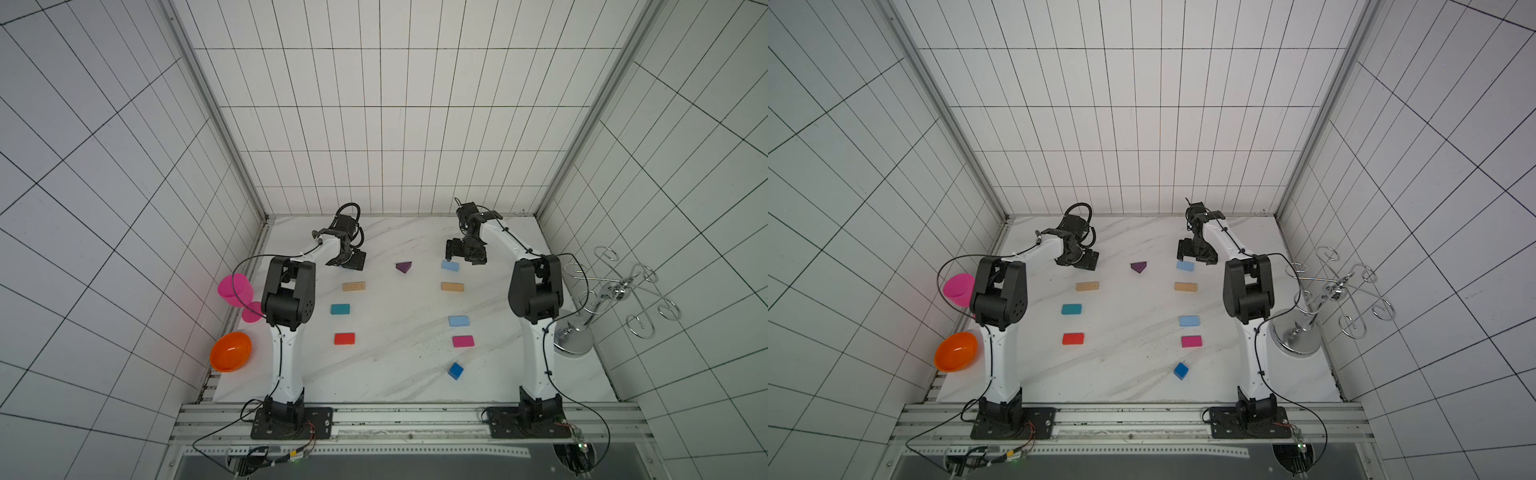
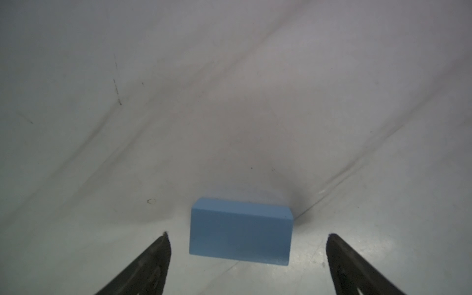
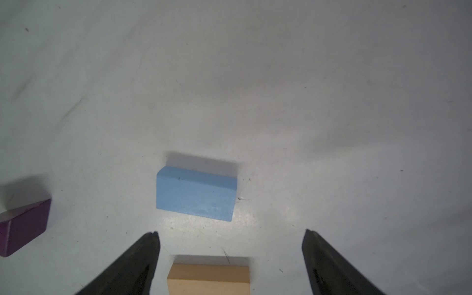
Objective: Assemble a heart with building blocks
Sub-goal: Pick up the building block from the center of the board.
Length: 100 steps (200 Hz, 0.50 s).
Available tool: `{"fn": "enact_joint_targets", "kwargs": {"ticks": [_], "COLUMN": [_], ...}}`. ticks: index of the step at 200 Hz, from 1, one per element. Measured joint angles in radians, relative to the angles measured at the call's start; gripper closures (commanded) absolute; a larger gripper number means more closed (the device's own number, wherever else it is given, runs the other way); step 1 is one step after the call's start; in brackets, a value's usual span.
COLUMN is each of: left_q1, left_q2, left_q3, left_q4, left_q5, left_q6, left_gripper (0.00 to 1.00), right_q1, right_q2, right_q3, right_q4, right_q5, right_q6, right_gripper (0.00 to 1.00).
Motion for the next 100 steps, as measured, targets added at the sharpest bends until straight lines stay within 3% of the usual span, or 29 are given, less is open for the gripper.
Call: {"fn": "enact_joint_targets", "kwargs": {"ticks": [100], "left_q1": [0.000], "left_q2": [0.035], "left_q3": [0.028], "left_q4": [-0.025], "left_q5": [-0.006], "left_q6": [0.000], "left_gripper": [0.07], "right_q1": [0.031], "right_q2": [0.079], "right_q3": [0.121], "right_q4": [-0.029], "right_q5": [0.000], "right_q6": [0.037], "right_gripper": [0.17]}}
